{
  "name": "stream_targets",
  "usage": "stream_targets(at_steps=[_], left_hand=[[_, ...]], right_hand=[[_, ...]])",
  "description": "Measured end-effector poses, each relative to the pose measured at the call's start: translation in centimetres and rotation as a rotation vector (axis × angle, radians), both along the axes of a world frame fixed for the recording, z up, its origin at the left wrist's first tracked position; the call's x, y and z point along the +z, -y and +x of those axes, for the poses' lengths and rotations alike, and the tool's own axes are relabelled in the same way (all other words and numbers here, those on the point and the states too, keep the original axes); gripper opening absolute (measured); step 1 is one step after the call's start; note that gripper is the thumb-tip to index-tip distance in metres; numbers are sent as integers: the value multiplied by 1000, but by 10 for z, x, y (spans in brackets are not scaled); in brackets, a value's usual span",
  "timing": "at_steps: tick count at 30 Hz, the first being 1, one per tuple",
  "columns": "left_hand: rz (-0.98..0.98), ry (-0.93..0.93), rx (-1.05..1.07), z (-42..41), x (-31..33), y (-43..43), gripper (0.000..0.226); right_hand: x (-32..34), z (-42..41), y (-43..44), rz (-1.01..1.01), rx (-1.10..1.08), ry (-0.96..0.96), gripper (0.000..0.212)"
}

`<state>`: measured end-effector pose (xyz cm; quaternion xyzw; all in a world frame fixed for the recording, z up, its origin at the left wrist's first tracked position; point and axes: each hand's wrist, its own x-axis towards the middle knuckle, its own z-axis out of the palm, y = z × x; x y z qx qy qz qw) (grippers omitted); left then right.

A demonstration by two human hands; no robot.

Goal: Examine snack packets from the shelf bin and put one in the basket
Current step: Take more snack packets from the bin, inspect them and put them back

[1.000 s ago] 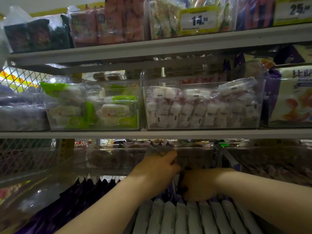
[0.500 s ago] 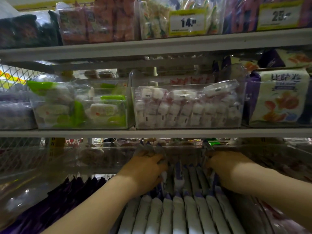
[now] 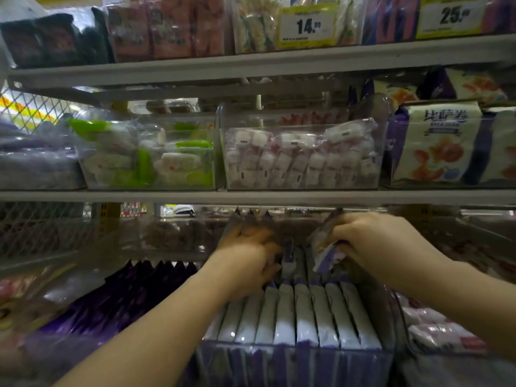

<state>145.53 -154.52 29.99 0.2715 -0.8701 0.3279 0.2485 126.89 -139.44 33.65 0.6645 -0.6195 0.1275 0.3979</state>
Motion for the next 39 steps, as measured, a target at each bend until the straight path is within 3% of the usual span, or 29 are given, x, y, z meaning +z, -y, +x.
stream_targets(at_steps=[3, 5, 9, 11, 17, 21, 27, 32, 36, 39], left_hand=[[312, -548, -273, -8, -9, -33, 24], [533, -883, -404, -11, -16, -56, 24], [1285, -1241, -696, -16, -30, -88, 35], [1427, -1320, -737, -13, -40, -97, 48], [1082, -1348, -672, -3, -91, -117, 79], [898, -1238, -682, 4, -112, -127, 81], [937, -1118, -734, -5, -165, -139, 85], [1019, -1173, -746, -15, -203, -140, 84], [1098, -1254, -773, -16, -205, -139, 45], [1120, -1315, -786, -11, -204, -138, 36]], right_hand=[[-21, 11, -14, -135, 207, 180, 20], [-43, 18, -21, -280, 383, 266, 19], [-94, 35, -34, -435, 601, 371, 25], [-119, 42, -39, -460, 658, 417, 29], [-171, 58, -55, -250, 830, 698, 42], [-186, 72, -57, -294, 912, 1131, 42], [-201, 73, -49, -232, 777, 1533, 62], [-216, 65, -41, -190, 783, 1701, 30], [-225, 63, -35, -119, 864, 1803, 16], [-231, 66, -35, -74, 939, 1882, 11]])
